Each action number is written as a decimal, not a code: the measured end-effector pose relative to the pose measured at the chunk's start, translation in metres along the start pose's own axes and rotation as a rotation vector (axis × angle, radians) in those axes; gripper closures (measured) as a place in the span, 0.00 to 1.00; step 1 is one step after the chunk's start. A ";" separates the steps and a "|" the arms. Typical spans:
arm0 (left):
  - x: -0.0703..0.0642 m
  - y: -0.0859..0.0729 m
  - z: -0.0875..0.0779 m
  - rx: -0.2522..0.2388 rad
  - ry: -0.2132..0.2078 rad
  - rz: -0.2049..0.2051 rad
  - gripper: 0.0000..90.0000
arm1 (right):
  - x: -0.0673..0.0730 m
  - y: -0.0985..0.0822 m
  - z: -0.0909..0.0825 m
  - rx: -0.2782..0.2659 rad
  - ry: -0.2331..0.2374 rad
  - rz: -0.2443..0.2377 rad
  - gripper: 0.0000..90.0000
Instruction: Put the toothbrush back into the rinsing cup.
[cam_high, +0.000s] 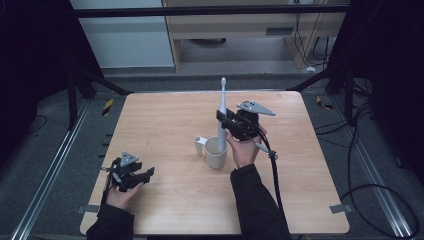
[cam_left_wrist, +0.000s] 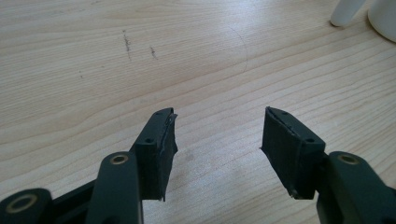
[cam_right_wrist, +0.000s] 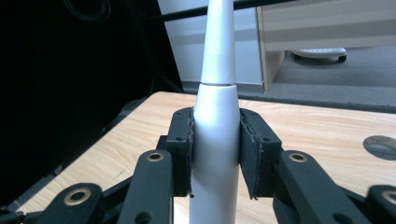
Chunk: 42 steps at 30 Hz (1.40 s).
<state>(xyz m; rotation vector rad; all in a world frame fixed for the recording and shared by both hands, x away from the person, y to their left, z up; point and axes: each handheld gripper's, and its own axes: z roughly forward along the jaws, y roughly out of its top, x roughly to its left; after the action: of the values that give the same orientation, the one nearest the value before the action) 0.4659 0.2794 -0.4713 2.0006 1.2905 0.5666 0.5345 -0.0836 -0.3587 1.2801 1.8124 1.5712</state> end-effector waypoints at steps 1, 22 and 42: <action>0.000 0.000 0.000 0.000 0.000 0.000 0.49 | 0.001 -0.002 0.002 0.006 0.001 -0.003 0.75; 0.000 0.000 0.000 0.000 0.001 0.002 0.49 | 0.004 -0.033 0.027 0.131 -0.021 -0.023 0.75; 0.000 0.000 0.000 0.003 0.001 0.003 0.49 | 0.001 -0.058 0.031 0.241 -0.053 -0.076 0.75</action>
<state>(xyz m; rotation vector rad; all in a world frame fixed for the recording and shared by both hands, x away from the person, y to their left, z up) 0.4661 0.2790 -0.4714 2.0058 1.2895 0.5674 0.5378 -0.0625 -0.4208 1.3253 2.0397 1.2968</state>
